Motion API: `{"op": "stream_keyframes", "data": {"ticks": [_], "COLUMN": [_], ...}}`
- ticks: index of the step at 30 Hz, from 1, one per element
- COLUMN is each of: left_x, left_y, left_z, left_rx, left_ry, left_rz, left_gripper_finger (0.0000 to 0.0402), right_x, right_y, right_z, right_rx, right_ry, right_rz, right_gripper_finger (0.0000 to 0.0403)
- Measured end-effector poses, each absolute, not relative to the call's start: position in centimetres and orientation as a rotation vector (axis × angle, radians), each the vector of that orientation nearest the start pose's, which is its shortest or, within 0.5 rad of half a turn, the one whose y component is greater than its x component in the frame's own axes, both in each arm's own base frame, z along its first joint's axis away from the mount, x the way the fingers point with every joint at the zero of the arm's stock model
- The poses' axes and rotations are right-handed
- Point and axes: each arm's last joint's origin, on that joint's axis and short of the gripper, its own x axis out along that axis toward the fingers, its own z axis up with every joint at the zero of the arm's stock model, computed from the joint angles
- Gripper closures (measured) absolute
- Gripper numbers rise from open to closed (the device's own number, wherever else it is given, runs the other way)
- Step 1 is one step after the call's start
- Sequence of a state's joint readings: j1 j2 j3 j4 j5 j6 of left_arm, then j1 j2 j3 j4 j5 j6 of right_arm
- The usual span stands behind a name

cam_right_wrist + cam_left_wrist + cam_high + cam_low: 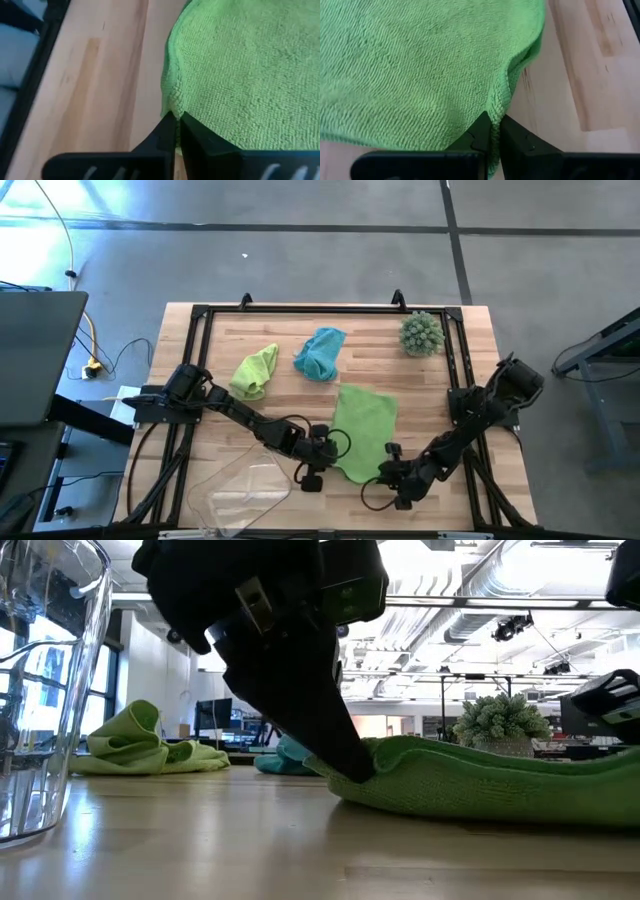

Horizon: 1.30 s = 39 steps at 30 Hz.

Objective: Roll microfiber towels into tight, uniform cylinder then place into a basket
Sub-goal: Roll the green microfiber cloth

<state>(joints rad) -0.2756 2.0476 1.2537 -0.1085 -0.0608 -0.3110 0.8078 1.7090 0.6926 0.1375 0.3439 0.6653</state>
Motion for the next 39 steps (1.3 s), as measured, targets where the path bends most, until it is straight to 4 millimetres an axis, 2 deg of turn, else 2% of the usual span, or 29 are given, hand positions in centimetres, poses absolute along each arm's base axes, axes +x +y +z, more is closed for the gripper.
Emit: {"op": "stream_keyframes", "data": {"ticks": [5, 9, 13, 18, 22, 27, 33, 36, 39], "left_x": [40.0, 40.1, 40.3, 40.5, 40.8, 41.1, 41.2, 41.2, 41.2], "left_y": [-11.1, -10.9, -10.8, -10.5, -9.9, -8.9, -8.5, -8.5, -8.5], "left_z": [13.0, 13.0, 13.1, 13.4, 13.3, 11.7, 10.9, 10.9, 10.8], "left_rx": [-0.211, -0.274, -0.316, -0.335, -0.352, -0.397, -0.400, -0.398, -0.398], "left_ry": [0.912, 0.889, 0.846, 0.780, 0.764, 0.789, 0.802, 0.803, 0.804], "left_rz": [-0.018, 0.083, 0.172, 0.252, 0.281, 0.345, 0.363, 0.364, 0.363], "left_gripper_finger": [0.0385, 0.0385, 0.0385, 0.0385, 0.0385, 0.0385, 0.0385, 0.0385, 0.0385], "right_x": [20.7, 19.5, 17.9, 17.0, 16.7, 16.7, 16.9, 17.1, 17.1], "right_y": [20.6, 20.1, 19.2, 18.0, 17.4, 17.3, 17.0, 17.0, 17.0], "right_z": [12.7, 13.4, 12.5, 11.0, 10.4, 10.4, 10.4, 10.4, 10.9], "right_rx": [0.193, 0.250, 0.382, 0.528, 0.577, 0.592, 0.599, 0.585, 0.593], "right_ry": [0.809, 0.793, 0.736, 0.733, 0.726, 0.705, 0.725, 0.749, 0.766], "right_rz": [0.106, 0.028, -0.061, -0.096, -0.126, -0.151, -0.154, -0.126, -0.090], "right_gripper_finger": [0.0391, 0.0400, 0.0400, 0.0401, 0.0402, 0.0402, 0.0401, 0.0377, 0.0333]}}
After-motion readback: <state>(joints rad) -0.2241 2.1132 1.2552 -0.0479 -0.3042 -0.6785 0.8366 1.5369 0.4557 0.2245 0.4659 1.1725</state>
